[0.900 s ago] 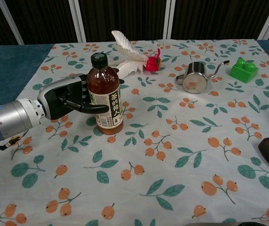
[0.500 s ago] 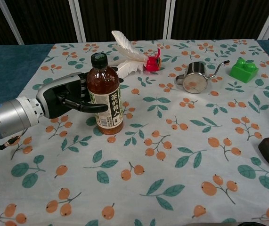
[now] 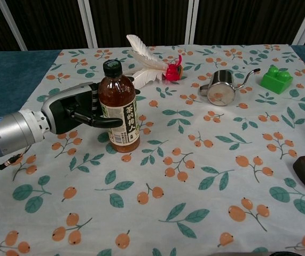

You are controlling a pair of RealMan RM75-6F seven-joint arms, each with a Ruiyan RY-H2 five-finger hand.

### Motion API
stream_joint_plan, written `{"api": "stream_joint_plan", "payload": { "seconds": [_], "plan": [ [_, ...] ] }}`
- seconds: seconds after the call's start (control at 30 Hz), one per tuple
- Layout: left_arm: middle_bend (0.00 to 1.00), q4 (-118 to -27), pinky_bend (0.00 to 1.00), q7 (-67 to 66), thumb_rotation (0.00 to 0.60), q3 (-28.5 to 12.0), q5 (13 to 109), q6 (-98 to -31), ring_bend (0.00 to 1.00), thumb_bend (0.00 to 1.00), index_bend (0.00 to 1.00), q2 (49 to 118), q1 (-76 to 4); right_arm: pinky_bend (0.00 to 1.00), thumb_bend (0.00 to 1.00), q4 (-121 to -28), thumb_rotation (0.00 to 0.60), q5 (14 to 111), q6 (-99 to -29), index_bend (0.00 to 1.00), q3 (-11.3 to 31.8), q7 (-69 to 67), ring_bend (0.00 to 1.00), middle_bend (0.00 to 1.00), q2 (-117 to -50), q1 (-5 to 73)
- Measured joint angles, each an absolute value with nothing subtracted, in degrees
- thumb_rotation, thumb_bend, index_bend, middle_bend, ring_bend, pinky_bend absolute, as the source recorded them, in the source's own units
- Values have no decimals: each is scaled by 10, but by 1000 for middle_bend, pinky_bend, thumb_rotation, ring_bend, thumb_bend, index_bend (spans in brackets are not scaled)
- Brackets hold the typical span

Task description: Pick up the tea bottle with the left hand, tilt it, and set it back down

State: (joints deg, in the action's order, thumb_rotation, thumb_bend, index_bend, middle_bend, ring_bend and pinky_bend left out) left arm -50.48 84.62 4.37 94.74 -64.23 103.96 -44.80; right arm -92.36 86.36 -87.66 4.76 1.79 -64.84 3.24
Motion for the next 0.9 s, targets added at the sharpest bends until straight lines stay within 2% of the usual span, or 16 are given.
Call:
{"api": "stream_joint_plan", "payload": {
  "seconds": [0.4, 0.6, 0.77, 0.9],
  "plan": [
    [96, -506, 52, 831, 600, 38, 943, -633, 7, 205, 0, 1042, -453, 165, 99, -923, 600, 863, -875, 121, 48, 18, 132, 77, -649, 33],
    [176, -505, 144, 816, 600, 35, 940, -628, 110, 299, 59, 1044, -455, 164, 99, -923, 600, 861, -874, 122, 48, 18, 132, 76, -648, 33],
    [205, -507, 163, 796, 600, 35, 939, -624, 146, 388, 101, 1045, -456, 165, 99, -925, 600, 859, -873, 121, 48, 18, 132, 76, -648, 33],
    [271, -507, 199, 788, 600, 34, 937, -620, 195, 483, 174, 1046, -456, 165, 98, -925, 600, 859, -872, 121, 48, 18, 132, 77, -647, 33]
  ]
}}
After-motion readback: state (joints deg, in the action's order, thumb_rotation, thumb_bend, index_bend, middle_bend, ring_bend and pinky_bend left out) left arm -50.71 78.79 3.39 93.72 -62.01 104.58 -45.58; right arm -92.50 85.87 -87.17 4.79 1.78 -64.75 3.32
